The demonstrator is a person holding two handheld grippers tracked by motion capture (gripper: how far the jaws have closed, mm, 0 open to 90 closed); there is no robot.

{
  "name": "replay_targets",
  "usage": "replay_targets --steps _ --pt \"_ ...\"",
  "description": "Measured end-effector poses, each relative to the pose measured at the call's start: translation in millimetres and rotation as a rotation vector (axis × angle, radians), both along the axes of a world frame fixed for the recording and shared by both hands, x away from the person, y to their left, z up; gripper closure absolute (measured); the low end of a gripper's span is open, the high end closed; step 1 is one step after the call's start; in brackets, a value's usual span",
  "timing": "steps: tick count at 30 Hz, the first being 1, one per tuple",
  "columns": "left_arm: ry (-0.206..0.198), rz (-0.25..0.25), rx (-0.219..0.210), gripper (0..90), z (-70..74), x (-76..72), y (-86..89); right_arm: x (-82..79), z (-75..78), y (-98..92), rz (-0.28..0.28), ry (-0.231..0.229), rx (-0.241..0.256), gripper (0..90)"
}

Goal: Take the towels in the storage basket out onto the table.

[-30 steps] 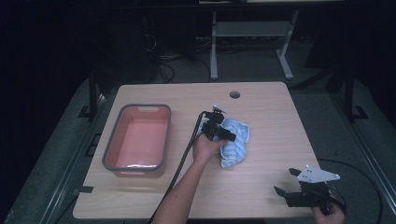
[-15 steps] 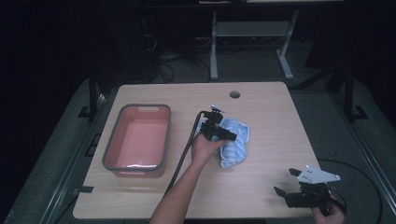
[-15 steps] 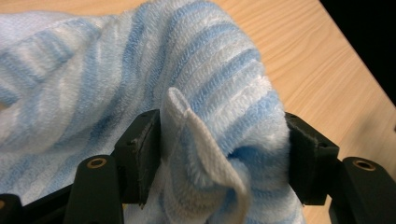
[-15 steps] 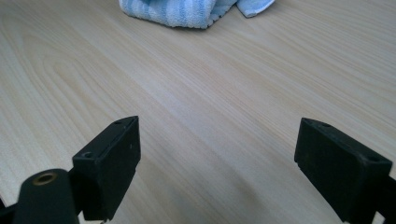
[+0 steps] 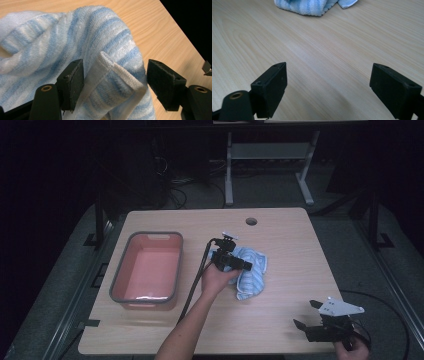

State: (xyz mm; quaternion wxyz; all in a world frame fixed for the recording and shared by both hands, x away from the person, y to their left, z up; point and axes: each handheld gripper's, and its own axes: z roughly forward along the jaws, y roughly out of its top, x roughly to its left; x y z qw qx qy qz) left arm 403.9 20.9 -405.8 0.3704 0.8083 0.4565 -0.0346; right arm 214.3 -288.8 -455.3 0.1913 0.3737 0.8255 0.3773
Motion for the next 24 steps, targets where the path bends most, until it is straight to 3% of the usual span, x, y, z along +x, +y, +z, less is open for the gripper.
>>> replay_targets --steps 10,24 --pt "-0.011 0.007 -0.014 30.0 5.1 -3.3 5.8 -0.1 0.3 -2.6 -0.007 0.001 0.001 13.8" --pt "-0.038 -0.011 -0.033 28.7 11.9 -16.4 27.5 -0.2 0.1 -3.5 -0.018 0.004 -0.001 13.8"
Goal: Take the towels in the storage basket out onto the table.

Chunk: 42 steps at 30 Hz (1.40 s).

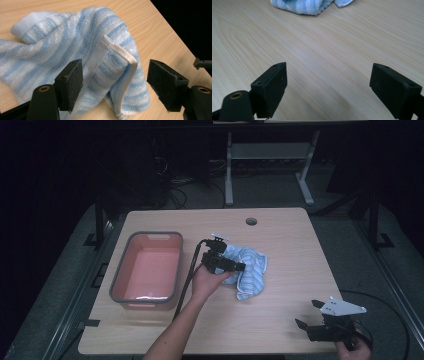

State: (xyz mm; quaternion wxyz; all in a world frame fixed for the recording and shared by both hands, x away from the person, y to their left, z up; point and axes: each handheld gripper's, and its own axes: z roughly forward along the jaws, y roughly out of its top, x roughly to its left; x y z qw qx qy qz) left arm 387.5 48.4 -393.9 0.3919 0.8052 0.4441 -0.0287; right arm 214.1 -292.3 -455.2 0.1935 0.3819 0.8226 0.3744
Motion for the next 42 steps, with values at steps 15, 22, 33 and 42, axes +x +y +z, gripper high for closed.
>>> replay_targets --steps 15,22,33,42 --pt "-0.005 -0.026 0.007 27.8 -1.3 -21.4 22.0 -0.5 -0.4 -2.5 -0.010 0.000 -0.007 13.8" --pt "-0.011 -0.034 0.006 27.8 -0.1 -36.7 35.1 -0.6 -0.7 -3.7 -0.017 -0.001 -0.005 13.8" --pt "-0.013 -0.084 0.008 27.8 -6.9 -63.1 40.1 -1.0 -1.1 -3.0 -0.021 -0.001 -0.014 13.8" --pt "-0.017 -0.111 0.006 26.9 -12.0 -81.2 45.7 -1.2 -2.2 -3.6 -0.023 0.003 -0.016 13.8"
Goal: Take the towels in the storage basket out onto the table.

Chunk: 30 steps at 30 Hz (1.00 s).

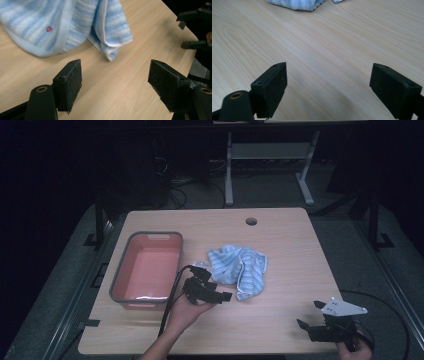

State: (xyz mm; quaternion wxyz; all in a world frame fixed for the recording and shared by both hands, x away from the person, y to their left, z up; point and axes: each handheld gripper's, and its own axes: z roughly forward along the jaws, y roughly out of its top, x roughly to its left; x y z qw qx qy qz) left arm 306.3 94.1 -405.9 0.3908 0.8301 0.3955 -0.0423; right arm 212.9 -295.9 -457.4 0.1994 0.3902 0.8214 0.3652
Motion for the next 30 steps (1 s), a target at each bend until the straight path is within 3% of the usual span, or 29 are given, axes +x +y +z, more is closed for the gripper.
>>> replay_targets --steps 23,30 --pt "-0.022 -0.005 -0.029 25.9 -18.5 -34.4 18.7 -2.3 -0.7 -0.6 -0.014 0.007 -0.003 13.8" --pt "-0.061 0.005 -0.040 25.7 -21.7 -47.1 23.2 -3.0 -1.2 1.0 -0.012 0.007 -0.006 13.8"
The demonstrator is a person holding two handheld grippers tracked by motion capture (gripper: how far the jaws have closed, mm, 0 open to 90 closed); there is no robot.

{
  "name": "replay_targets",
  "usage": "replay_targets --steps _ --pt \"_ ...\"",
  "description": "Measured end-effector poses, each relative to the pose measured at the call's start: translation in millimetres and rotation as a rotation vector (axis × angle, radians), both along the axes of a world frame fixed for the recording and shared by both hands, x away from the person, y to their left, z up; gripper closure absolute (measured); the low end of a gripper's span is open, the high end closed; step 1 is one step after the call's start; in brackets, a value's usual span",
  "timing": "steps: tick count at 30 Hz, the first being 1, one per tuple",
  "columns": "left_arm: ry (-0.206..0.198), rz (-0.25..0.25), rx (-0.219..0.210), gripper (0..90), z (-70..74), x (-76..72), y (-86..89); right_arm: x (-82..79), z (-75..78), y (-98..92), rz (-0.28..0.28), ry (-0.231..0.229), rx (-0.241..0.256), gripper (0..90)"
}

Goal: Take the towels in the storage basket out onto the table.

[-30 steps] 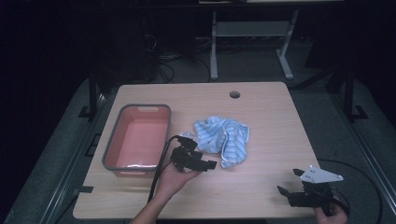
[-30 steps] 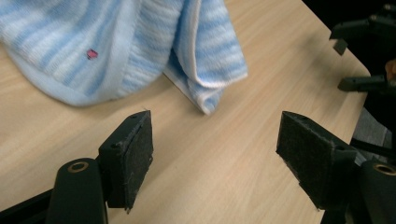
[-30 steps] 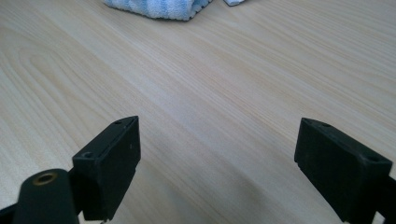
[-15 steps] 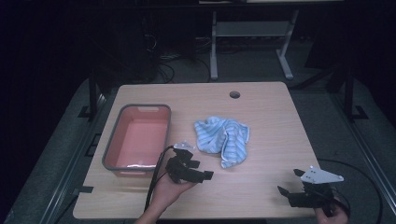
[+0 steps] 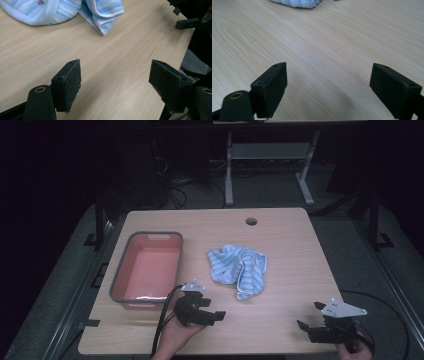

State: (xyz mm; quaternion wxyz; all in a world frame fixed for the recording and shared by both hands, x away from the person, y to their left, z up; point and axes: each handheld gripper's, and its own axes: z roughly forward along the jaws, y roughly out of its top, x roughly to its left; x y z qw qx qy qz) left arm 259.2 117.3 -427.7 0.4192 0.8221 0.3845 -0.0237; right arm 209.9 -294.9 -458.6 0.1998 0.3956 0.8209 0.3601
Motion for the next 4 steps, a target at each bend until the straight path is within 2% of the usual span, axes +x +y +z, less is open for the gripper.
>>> replay_targets --steps 3,4 --pt "-0.019 0.001 0.004 25.7 -2.5 -7.3 0.9 0.1 -0.5 0.2 0.004 -0.002 0.001 13.8" --pt "-0.038 0.001 0.016 25.6 -3.9 -10.1 1.6 0.3 -0.7 0.4 0.008 -0.003 0.002 13.8"
